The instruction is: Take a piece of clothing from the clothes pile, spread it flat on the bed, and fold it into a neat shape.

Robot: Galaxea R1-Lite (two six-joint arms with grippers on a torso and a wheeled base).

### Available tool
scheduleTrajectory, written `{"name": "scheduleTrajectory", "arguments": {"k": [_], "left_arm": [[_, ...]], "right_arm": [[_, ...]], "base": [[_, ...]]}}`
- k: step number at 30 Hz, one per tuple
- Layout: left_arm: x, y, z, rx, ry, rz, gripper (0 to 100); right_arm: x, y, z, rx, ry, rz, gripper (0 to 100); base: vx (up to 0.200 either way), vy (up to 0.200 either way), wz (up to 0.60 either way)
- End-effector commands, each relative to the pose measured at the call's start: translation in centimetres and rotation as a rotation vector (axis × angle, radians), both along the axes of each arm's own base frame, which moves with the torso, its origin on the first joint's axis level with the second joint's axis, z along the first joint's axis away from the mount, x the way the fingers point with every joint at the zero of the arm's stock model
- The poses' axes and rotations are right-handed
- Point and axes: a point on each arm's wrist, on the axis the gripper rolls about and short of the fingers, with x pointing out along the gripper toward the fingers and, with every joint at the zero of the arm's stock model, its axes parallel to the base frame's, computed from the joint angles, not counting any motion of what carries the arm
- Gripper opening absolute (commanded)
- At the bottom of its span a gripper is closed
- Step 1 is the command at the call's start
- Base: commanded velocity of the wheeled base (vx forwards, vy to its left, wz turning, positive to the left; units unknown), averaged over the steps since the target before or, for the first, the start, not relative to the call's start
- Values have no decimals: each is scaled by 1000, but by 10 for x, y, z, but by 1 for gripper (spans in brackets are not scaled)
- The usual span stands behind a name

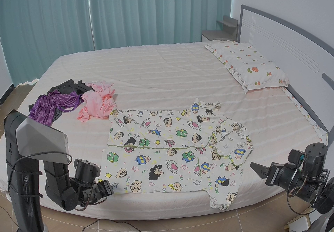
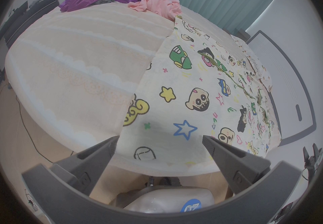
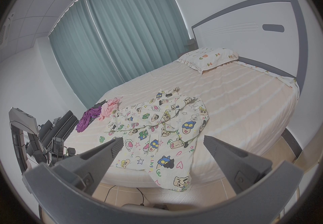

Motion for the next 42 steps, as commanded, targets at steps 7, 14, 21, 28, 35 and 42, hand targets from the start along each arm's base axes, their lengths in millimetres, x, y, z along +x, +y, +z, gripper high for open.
{"name": "scheduleTrajectory", "arguments": {"k": [7,14,21,28,35,42], "left_arm": [[1,4,17,-32,-59,97,0],[6,14,24,-50,-126,160,0],[14,18,29,-101,-194,221,0],[22,26,34,-88,-268,306,0],[28,29,35,-114,-300,341,0],[41,27,28,-119,-320,343,0]], "right_arm": [[8,6,-53,-44,305,117,100],[18,9,-101,-176,425,194,100],[32,3,-141,-222,414,186,100],[33,-1,-142,-211,425,185,100],[33,0,-142,-197,419,286,100],[46,10,-150,-195,340,477,100]], "base": [[0,0,0],[0,0,0],[0,0,0],[0,0,0],[0,0,0],[0,0,0]]}}
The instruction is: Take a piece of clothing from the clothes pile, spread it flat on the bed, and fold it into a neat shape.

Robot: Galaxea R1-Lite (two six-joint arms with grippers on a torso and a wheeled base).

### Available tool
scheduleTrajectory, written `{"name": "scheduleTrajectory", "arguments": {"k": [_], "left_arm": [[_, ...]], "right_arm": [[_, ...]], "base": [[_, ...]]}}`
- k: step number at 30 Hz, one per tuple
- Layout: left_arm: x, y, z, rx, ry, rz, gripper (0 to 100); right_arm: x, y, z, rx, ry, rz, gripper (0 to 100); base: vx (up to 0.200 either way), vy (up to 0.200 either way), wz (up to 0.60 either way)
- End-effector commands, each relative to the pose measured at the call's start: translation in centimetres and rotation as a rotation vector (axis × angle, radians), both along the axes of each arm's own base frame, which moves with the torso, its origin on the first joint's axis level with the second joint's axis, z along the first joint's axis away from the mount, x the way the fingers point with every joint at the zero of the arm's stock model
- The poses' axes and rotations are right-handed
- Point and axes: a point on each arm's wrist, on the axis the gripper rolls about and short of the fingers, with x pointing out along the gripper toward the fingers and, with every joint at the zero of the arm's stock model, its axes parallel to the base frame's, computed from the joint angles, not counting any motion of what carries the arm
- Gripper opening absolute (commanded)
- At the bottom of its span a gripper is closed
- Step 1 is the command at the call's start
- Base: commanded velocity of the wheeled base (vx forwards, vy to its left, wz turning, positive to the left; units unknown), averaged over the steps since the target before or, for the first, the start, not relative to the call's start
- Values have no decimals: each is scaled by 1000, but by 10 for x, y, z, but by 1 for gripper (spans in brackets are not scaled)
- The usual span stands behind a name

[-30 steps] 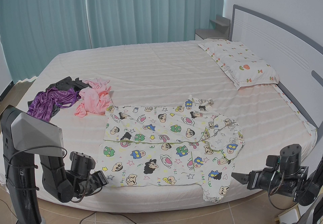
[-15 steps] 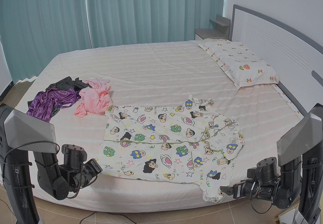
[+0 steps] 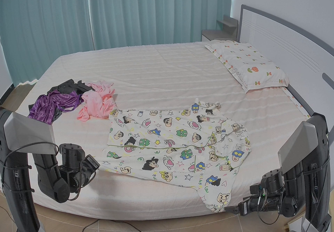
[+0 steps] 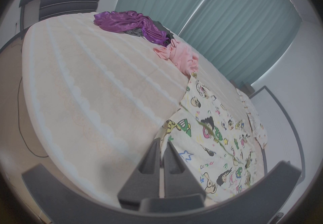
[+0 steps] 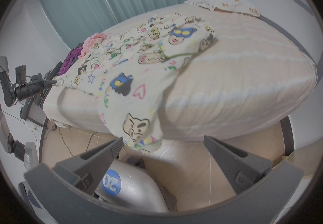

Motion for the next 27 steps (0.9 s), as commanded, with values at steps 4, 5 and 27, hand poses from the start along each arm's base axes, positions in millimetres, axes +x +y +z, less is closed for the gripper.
{"name": "scheduleTrajectory", "arguments": {"k": [4,5,27], "left_arm": [[12,-3,-3,-30,-28,14,0],[12,-3,-3,-31,-28,15,0],[3,-10,15,-97,-68,17,0]], "right_arm": [[19,13,-9,26,-79,62,100],[21,13,-9,26,-84,58,100],[52,33,-21,85,-129,-2,100]], "base": [[0,0,0],[0,0,0],[0,0,0]]}}
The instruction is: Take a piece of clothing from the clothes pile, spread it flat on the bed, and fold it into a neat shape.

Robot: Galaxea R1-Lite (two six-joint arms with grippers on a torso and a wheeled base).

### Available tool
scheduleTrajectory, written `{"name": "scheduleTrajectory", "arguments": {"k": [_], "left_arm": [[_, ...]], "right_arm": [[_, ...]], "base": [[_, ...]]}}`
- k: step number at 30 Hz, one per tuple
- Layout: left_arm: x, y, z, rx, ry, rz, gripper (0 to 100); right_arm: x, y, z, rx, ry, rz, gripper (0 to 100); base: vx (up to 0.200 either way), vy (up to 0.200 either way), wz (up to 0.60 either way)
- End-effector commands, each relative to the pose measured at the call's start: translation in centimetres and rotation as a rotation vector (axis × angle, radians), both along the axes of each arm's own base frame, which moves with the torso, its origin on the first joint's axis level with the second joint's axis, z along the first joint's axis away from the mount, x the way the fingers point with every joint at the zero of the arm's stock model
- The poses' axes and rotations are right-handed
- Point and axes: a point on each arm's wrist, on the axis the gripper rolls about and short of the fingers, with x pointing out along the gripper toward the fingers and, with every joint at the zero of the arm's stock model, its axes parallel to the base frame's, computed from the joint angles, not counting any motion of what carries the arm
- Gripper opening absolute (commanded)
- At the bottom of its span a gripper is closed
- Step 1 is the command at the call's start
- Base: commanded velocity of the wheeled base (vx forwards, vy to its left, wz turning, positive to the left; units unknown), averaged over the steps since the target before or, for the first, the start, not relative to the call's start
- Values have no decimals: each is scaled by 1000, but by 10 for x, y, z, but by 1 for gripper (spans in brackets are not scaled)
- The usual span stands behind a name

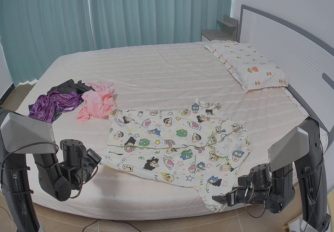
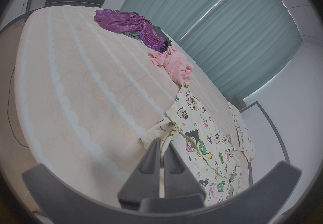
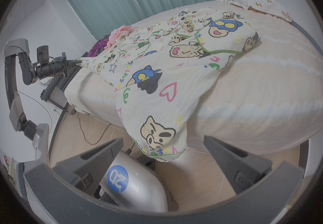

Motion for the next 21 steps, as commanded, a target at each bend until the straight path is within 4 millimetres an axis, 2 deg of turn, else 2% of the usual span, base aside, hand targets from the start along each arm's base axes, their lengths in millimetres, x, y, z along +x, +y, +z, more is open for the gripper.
{"name": "scheduleTrajectory", "arguments": {"k": [1,3,4,8,9,14,21], "left_arm": [[-1,-1,2,-1,-5,-3,0],[-2,-1,2,0,-3,-3,0],[-2,-1,2,0,0,-3,0],[-4,-1,1,2,6,-3,0],[-4,-1,0,3,7,-4,0],[-5,-3,0,6,10,-11,0],[-21,-9,-6,45,70,-59,0]], "right_arm": [[3,4,-1,7,-13,9,100],[3,4,-1,6,-15,7,100],[2,3,-1,4,-15,3,0],[-4,-1,2,-1,-4,4,0],[-11,-8,9,16,13,7,0],[-14,-12,10,53,31,28,0],[-25,-25,16,90,84,48,0]], "base": [[0,0,0],[0,0,0],[0,0,0],[0,0,0],[0,0,0],[0,0,0],[0,0,0]]}}
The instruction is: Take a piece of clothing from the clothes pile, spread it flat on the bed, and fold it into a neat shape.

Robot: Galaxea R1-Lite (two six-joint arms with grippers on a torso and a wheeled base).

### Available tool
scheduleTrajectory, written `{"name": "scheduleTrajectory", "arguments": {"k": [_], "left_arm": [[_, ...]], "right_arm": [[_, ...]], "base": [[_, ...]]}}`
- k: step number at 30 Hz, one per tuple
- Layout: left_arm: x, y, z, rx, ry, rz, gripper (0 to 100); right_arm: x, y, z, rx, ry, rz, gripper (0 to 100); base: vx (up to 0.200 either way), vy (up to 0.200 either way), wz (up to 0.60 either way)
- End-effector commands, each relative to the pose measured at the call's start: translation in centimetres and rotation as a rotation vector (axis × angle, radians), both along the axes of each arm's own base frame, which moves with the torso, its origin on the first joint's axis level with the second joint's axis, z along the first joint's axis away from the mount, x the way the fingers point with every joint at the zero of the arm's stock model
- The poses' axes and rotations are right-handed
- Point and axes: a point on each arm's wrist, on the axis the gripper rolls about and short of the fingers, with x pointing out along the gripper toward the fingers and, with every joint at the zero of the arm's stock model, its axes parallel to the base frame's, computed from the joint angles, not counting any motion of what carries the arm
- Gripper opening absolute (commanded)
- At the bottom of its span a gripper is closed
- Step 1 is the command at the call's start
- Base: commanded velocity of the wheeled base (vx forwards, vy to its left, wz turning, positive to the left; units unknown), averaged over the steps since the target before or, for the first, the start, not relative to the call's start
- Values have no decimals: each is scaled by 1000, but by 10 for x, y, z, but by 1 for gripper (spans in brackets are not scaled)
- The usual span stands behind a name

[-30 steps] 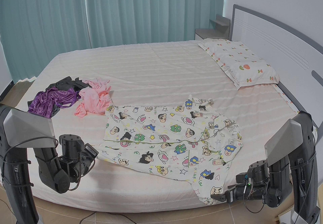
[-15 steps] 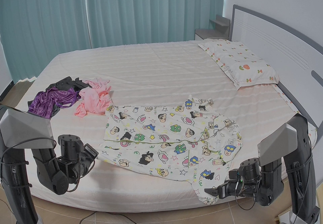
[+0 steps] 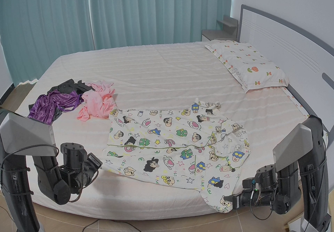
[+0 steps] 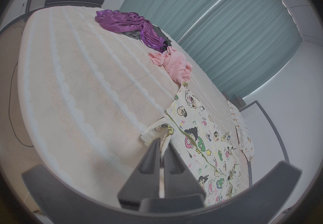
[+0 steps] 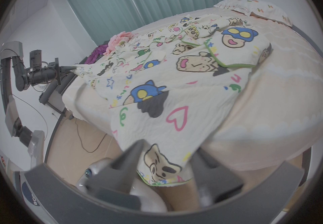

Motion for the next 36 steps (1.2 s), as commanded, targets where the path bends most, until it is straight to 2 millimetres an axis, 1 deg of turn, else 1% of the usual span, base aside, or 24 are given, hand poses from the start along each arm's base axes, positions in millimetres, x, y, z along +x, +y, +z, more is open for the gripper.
{"name": "scheduleTrajectory", "arguments": {"k": [1,7,11,16,18,22,25,30,36], "left_arm": [[-8,-5,-3,26,30,-36,0],[-27,-11,-8,91,93,-112,0],[-34,-15,-10,106,112,-142,0],[-41,-15,-11,119,135,-159,0],[-43,-15,-12,129,144,-168,0],[-55,-15,-14,176,186,-214,0],[-57,-16,-16,188,195,-229,0],[-64,-14,-18,242,225,-272,0],[-68,-16,-18,247,234,-289,0]], "right_arm": [[-5,-9,8,26,5,2,0],[-15,-26,23,101,28,27,0],[-21,-34,25,77,20,49,0],[-22,-34,25,73,-9,104,0],[-22,-34,25,73,-8,106,0],[-21,-34,29,76,-26,107,0],[-20,-35,32,77,-37,104,0],[-24,-39,38,66,-11,94,0],[-32,-46,41,19,29,116,0]], "base": [[0,0,0],[0,0,0],[0,0,0],[0,0,0],[0,0,0],[0,0,0],[0,0,0],[0,0,0],[0,0,0]]}}
